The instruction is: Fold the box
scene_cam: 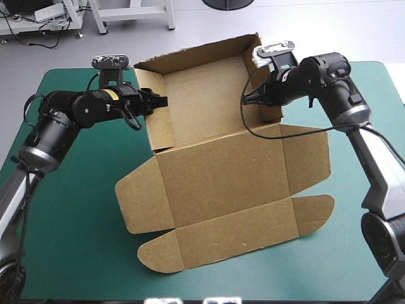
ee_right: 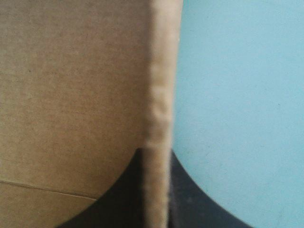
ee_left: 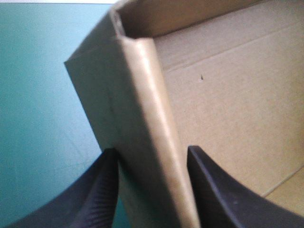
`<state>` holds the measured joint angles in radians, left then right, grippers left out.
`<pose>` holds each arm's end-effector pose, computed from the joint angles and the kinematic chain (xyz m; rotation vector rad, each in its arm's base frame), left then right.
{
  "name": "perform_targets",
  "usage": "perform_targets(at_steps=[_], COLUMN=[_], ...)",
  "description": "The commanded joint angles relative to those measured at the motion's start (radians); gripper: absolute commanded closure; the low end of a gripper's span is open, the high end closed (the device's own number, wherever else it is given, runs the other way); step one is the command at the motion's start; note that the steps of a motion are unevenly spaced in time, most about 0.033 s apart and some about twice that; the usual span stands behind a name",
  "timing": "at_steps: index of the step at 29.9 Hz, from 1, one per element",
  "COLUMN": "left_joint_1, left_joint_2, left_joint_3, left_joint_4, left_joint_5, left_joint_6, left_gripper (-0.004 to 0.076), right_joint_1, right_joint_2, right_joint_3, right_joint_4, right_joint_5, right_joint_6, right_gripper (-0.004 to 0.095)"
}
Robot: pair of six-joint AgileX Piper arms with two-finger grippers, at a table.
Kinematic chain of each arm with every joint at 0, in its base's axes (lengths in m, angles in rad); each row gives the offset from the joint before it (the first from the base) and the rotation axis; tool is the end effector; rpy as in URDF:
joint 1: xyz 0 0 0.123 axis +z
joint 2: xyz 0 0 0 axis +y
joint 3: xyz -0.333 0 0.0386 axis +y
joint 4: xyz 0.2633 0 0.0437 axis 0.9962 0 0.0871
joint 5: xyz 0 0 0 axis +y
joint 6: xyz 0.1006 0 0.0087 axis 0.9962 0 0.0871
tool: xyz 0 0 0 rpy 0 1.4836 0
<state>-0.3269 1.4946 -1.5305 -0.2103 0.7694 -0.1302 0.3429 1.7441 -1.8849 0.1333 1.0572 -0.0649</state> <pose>0.3315 -0.1279 0.4517 0.1326 2.2396 -0.4959 0.3897 0.1515 0.4508 -0.4640 2.3652 0.2990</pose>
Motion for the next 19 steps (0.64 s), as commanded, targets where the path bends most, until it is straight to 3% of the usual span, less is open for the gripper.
perform_targets(at_steps=[1,4,8,15,19], left_joint_1=[-0.018,-0.027,-0.037,-0.037,-0.037], left_joint_2=[0.015,0.039,0.052,0.072,0.108], left_joint_3=[-0.085,-0.112,-0.121,-0.122,-0.124], left_joint_4=[-0.046,-0.016,0.040,0.045,0.037], left_joint_5=[-0.017,-0.013,0.015,0.084,0.176], left_joint_6=[-0.017,-0.017,-0.017,0.002,0.030], left_gripper=[0.0422,0.0490,0.0731,0.0727,0.0727], right_joint_1=[0.028,0.047,0.051,0.086,0.110], right_joint_2=[-0.045,-0.036,-0.014,0.024,0.050], right_joint_3=[-0.035,-0.035,-0.035,-0.035,-0.035], right_joint_4=[0.096,0.062,0.060,-0.037,-0.092], right_joint_5=[-0.094,-0.097,-0.084,0.045,0.111], right_joint_6=[0.010,0.025,0.041,0.020,0.020], right_gripper=[0.0931,0.0931,0.0931,0.0931,0.0931])
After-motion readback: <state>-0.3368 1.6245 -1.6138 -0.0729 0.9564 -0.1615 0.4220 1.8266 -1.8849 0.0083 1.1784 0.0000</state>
